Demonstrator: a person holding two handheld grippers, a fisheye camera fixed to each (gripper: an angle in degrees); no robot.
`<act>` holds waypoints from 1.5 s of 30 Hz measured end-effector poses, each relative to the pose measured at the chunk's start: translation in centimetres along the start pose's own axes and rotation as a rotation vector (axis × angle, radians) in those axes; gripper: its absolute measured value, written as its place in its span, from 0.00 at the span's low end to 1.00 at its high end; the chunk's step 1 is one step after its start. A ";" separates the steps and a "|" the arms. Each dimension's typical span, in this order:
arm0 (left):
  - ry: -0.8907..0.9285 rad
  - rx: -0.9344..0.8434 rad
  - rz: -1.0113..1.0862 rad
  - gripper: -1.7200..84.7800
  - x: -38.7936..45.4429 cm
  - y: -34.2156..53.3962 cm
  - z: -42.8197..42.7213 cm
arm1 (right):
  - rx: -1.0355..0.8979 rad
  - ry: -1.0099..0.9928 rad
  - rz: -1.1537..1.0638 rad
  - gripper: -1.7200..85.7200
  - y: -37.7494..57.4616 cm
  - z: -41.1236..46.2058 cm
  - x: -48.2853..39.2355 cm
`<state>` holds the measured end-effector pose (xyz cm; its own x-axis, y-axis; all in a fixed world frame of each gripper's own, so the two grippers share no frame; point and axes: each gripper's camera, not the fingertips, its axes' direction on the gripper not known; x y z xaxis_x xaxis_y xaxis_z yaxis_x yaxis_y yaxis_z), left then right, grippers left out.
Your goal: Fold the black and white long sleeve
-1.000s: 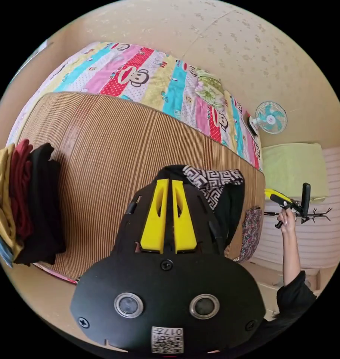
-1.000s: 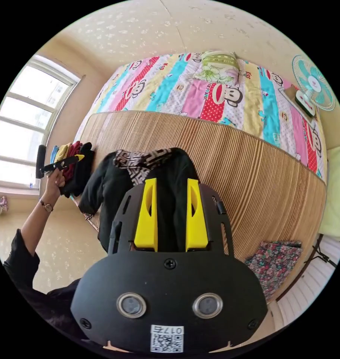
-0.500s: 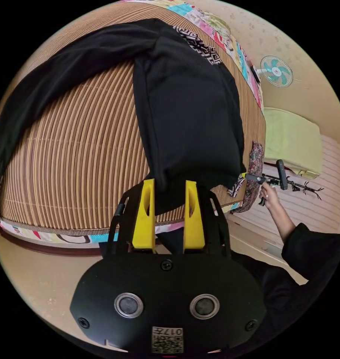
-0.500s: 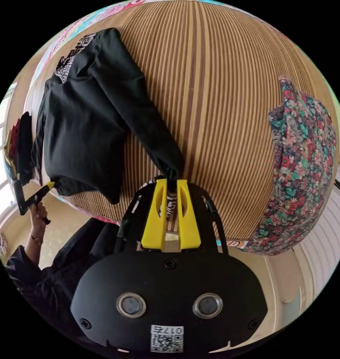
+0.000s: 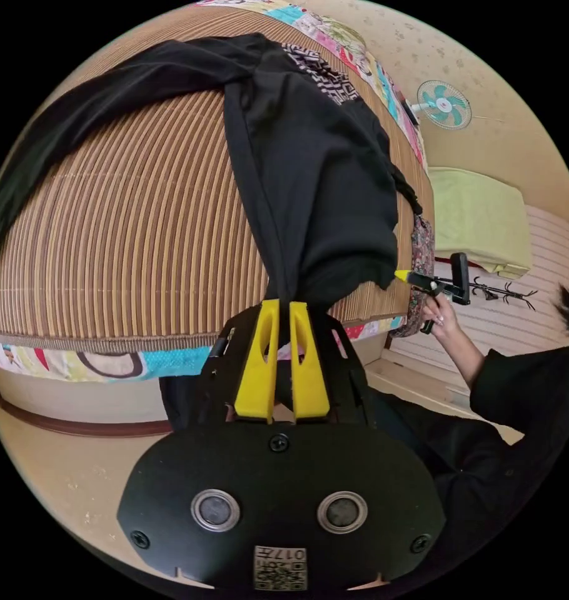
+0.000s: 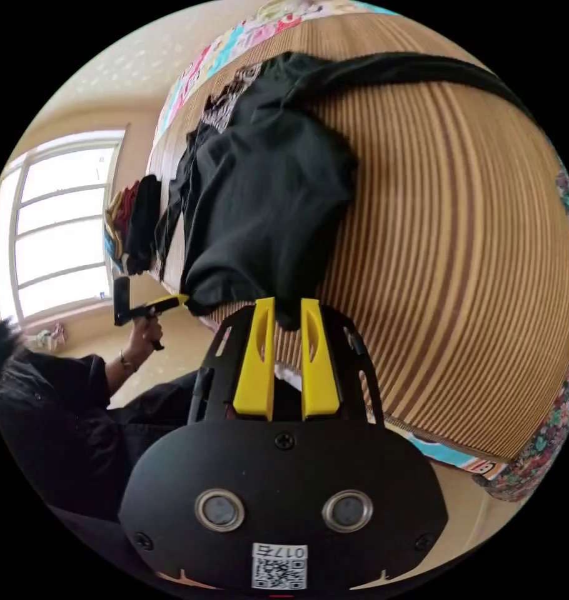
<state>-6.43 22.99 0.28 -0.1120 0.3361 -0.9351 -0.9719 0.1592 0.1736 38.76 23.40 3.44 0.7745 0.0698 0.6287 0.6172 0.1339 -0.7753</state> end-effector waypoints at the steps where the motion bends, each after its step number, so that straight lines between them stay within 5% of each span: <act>1: 0.008 0.017 0.000 0.06 -0.8 1.1 -2.0 | -0.048 0.026 -0.026 0.08 2.5 0.9 -0.7; 7: 0.273 0.039 -0.301 0.09 -9.9 7.3 -9.3 | -0.077 0.073 0.140 0.06 14.0 -2.4 1.3; 14: 0.588 0.805 -0.772 0.18 -25.4 8.4 -21.1 | 0.072 0.015 0.294 0.06 15.7 -9.5 5.0; 20: 0.317 0.849 -0.847 0.13 -27.2 1.8 -25.9 | 0.024 0.029 0.198 0.05 15.4 -9.7 2.1; 23: 0.400 0.853 -0.906 0.03 -28.9 0.6 -24.5 | 0.031 0.016 0.138 0.05 15.1 -9.8 0.0; 28: 0.472 0.952 -1.008 0.01 -31.8 3.4 -24.4 | -0.002 0.041 -0.019 0.05 13.6 -9.7 -4.6; 36: 0.271 1.115 -0.630 0.01 -28.6 6.5 -34.7 | -0.058 0.052 -0.233 0.06 12.5 -8.4 -11.0; 41: 0.320 1.158 -0.088 0.01 -14.3 -1.2 -37.8 | 0.009 -0.142 -0.070 0.05 14.4 -10.6 -8.1; 45: 0.422 1.019 0.272 0.02 -1.5 -9.6 -31.6 | 0.088 -0.194 0.029 0.05 16.1 -13.8 -5.2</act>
<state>-3.45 -8.40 -9.79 -0.5420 0.1660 -0.8238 -0.3047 0.8748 0.3767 46.60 11.52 -13.13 0.7452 0.2628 0.6129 0.5744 0.2139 -0.7901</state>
